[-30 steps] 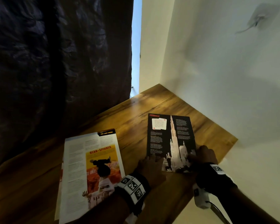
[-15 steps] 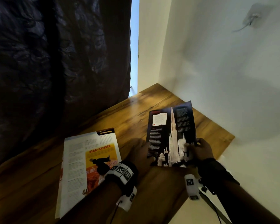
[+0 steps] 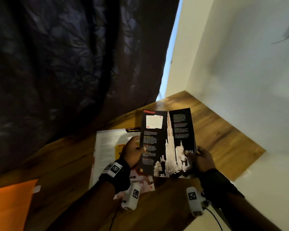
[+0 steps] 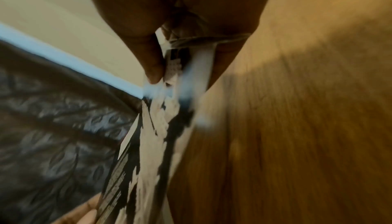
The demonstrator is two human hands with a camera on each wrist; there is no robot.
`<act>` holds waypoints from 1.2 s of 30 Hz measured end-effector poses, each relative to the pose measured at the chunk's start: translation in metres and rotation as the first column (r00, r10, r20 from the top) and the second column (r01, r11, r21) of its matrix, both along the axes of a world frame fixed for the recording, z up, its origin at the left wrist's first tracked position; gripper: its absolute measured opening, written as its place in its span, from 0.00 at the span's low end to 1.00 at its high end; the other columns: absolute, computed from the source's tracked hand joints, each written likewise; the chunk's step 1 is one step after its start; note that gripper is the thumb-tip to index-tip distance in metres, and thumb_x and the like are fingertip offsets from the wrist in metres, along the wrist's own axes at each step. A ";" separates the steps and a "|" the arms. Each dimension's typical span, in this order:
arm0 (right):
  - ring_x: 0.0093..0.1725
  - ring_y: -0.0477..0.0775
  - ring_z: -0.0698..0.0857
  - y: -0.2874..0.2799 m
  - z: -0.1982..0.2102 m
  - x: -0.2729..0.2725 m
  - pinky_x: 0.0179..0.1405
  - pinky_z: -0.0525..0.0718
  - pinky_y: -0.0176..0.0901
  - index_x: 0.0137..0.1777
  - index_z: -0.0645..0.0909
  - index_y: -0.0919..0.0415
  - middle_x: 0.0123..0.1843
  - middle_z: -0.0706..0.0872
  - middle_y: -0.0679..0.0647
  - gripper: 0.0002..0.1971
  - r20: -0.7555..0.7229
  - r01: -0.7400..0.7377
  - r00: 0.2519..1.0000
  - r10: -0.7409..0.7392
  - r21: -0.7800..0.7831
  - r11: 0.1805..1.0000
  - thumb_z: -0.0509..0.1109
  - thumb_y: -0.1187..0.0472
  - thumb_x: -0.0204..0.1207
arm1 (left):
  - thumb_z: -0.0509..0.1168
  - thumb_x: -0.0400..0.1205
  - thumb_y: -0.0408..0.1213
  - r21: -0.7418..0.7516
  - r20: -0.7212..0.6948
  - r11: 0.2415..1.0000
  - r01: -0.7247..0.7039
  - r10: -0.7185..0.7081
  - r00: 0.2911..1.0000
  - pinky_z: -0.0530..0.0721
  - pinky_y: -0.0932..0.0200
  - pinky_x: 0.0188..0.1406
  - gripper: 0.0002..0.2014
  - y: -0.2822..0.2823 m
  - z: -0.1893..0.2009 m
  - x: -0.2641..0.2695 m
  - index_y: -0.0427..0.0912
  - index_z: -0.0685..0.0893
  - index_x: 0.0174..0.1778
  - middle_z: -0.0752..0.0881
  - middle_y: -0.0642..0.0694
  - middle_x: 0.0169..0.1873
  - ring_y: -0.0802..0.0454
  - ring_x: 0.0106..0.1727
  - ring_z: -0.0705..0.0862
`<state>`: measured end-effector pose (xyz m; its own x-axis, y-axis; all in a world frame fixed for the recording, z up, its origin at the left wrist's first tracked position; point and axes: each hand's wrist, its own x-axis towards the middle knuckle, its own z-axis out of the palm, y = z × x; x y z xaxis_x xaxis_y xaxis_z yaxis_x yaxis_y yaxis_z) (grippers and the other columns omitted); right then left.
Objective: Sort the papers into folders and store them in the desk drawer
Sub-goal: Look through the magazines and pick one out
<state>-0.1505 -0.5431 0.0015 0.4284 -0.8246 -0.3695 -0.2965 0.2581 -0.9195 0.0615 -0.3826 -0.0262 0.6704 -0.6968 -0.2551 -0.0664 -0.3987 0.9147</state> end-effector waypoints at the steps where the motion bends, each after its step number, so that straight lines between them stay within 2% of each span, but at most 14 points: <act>1: 0.33 0.67 0.85 0.006 -0.004 0.007 0.29 0.87 0.61 0.48 0.84 0.59 0.44 0.88 0.70 0.02 -0.048 -0.039 0.998 0.036 -0.064 0.997 0.73 0.63 0.77 | 0.70 0.80 0.36 -0.001 0.036 1.000 -0.011 0.011 0.999 0.84 0.47 0.63 0.20 0.013 0.002 0.002 0.51 0.77 0.68 0.87 0.54 0.58 0.53 0.59 0.86; 3: 0.41 0.65 0.88 0.017 -0.017 0.021 0.43 0.88 0.67 0.52 0.85 0.62 0.45 0.89 0.67 0.06 -0.159 -0.150 0.980 0.123 -0.168 0.974 0.71 0.61 0.78 | 0.69 0.81 0.37 0.032 0.136 0.999 -0.022 0.017 0.991 0.81 0.59 0.54 0.20 0.039 0.002 0.005 0.52 0.75 0.68 0.85 0.57 0.56 0.56 0.54 0.85; 4: 0.44 0.64 0.88 0.024 -0.023 0.030 0.48 0.87 0.66 0.53 0.85 0.62 0.46 0.90 0.64 0.08 -0.204 -0.203 0.965 0.163 -0.194 0.960 0.72 0.61 0.77 | 0.68 0.82 0.37 0.058 0.196 0.998 -0.027 0.015 0.980 0.79 0.62 0.50 0.20 0.054 0.002 0.006 0.54 0.73 0.68 0.83 0.58 0.54 0.57 0.51 0.83; 7: 0.48 0.61 0.88 0.050 -0.036 0.055 0.52 0.87 0.57 0.47 0.85 0.58 0.47 0.91 0.59 0.06 -0.321 -0.306 0.921 0.221 -0.244 0.920 0.76 0.60 0.73 | 0.68 0.82 0.34 0.061 0.316 0.996 -0.071 0.048 0.948 0.79 0.62 0.49 0.25 0.095 -0.005 0.014 0.49 0.70 0.75 0.84 0.54 0.56 0.56 0.51 0.82; 9: 0.49 0.61 0.89 0.063 -0.041 0.070 0.51 0.87 0.55 0.48 0.84 0.57 0.49 0.91 0.59 0.09 -0.379 -0.350 0.891 0.249 -0.225 0.909 0.78 0.60 0.70 | 0.68 0.82 0.33 0.016 0.301 0.995 -0.096 0.087 0.950 0.83 0.57 0.55 0.26 0.113 -0.019 0.022 0.48 0.70 0.75 0.85 0.47 0.62 0.53 0.58 0.84; 11: 0.52 0.61 0.89 0.071 -0.043 0.081 0.53 0.87 0.53 0.53 0.85 0.57 0.53 0.91 0.58 0.13 -0.470 -0.426 0.832 0.293 -0.204 0.882 0.78 0.57 0.70 | 0.68 0.81 0.37 0.038 0.266 0.994 -0.103 0.089 0.960 0.84 0.45 0.63 0.26 0.125 -0.030 0.027 0.53 0.69 0.75 0.84 0.47 0.66 0.51 0.65 0.83; 14: 0.58 0.62 0.87 0.084 -0.039 0.098 0.52 0.83 0.45 0.58 0.85 0.59 0.57 0.89 0.59 0.18 -0.669 -0.602 0.659 0.344 -0.195 0.774 0.75 0.52 0.71 | 0.64 0.83 0.39 0.167 0.391 0.983 -0.073 0.001 0.920 0.78 0.38 0.70 0.26 0.139 -0.039 0.031 0.52 0.68 0.78 0.79 0.43 0.70 0.44 0.70 0.78; 17: 0.58 0.62 0.86 0.092 -0.041 0.108 0.51 0.84 0.46 0.59 0.84 0.57 0.58 0.89 0.58 0.22 -0.743 -0.673 0.595 0.306 -0.253 0.695 0.75 0.47 0.68 | 0.58 0.87 0.46 0.367 0.365 0.929 -0.046 -0.098 0.926 0.67 0.36 0.78 0.26 0.144 -0.052 0.030 0.51 0.62 0.82 0.65 0.36 0.81 0.34 0.81 0.65; 20: 0.60 0.61 0.86 0.096 -0.040 0.115 0.55 0.84 0.47 0.64 0.82 0.56 0.60 0.89 0.57 0.24 -0.733 -0.674 0.608 0.306 -0.272 0.687 0.77 0.51 0.67 | 0.63 0.83 0.40 0.410 0.464 0.900 -0.150 -0.064 0.884 0.69 0.36 0.78 0.32 0.150 -0.077 0.034 0.57 0.57 0.81 0.58 0.40 0.83 0.37 0.82 0.61; 23: 0.62 0.65 0.83 0.093 -0.036 0.123 0.58 0.83 0.50 0.65 0.81 0.60 0.62 0.87 0.60 0.25 -0.718 -0.642 0.621 0.314 -0.237 0.729 0.78 0.54 0.69 | 0.66 0.81 0.37 0.432 0.484 0.895 -0.113 -0.124 0.866 0.69 0.35 0.78 0.35 0.151 -0.073 0.032 0.57 0.57 0.81 0.57 0.39 0.83 0.33 0.82 0.60; 26: 0.57 0.65 0.85 0.090 -0.036 0.132 0.51 0.84 0.49 0.62 0.81 0.61 0.57 0.88 0.61 0.22 -0.666 -0.554 0.670 0.328 -0.155 0.818 0.76 0.55 0.69 | 0.66 0.82 0.40 0.511 0.562 0.852 -0.115 -0.230 0.795 0.60 0.38 0.83 0.36 0.150 -0.069 0.034 0.53 0.56 0.85 0.50 0.42 0.86 0.35 0.85 0.53; 28: 0.50 0.63 0.85 0.092 -0.039 0.138 0.46 0.84 0.49 0.61 0.80 0.63 0.50 0.86 0.60 0.20 -0.609 -0.495 0.720 0.334 -0.113 0.861 0.74 0.57 0.71 | 0.66 0.82 0.42 0.536 0.552 0.835 -0.123 -0.236 0.800 0.57 0.38 0.83 0.38 0.151 -0.068 0.036 0.54 0.54 0.85 0.48 0.43 0.87 0.36 0.86 0.51; 33: 0.54 0.63 0.86 0.087 -0.048 0.146 0.46 0.81 0.48 0.61 0.82 0.67 0.56 0.88 0.64 0.15 -0.498 -0.457 0.798 0.340 -0.132 0.879 0.70 0.68 0.74 | 0.68 0.80 0.41 0.489 0.581 0.861 -0.140 -0.202 0.789 0.64 0.39 0.81 0.38 0.153 -0.065 0.031 0.56 0.57 0.84 0.53 0.43 0.86 0.37 0.84 0.58; 36: 0.50 0.61 0.87 0.086 -0.049 0.141 0.48 0.84 0.49 0.54 0.85 0.64 0.50 0.90 0.63 0.12 -0.382 -0.390 0.872 0.308 -0.161 0.906 0.71 0.72 0.71 | 0.70 0.78 0.45 0.443 0.531 0.891 -0.102 -0.169 0.831 0.64 0.39 0.81 0.43 0.154 -0.068 0.039 0.54 0.53 0.85 0.60 0.45 0.84 0.40 0.83 0.62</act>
<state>-0.0097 -0.4570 -0.0475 0.5859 -0.7227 -0.3667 -0.6316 -0.1237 -0.7654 0.1003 -0.2287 -0.0944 0.7676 -0.6260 -0.1372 -0.5151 -0.7300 0.4492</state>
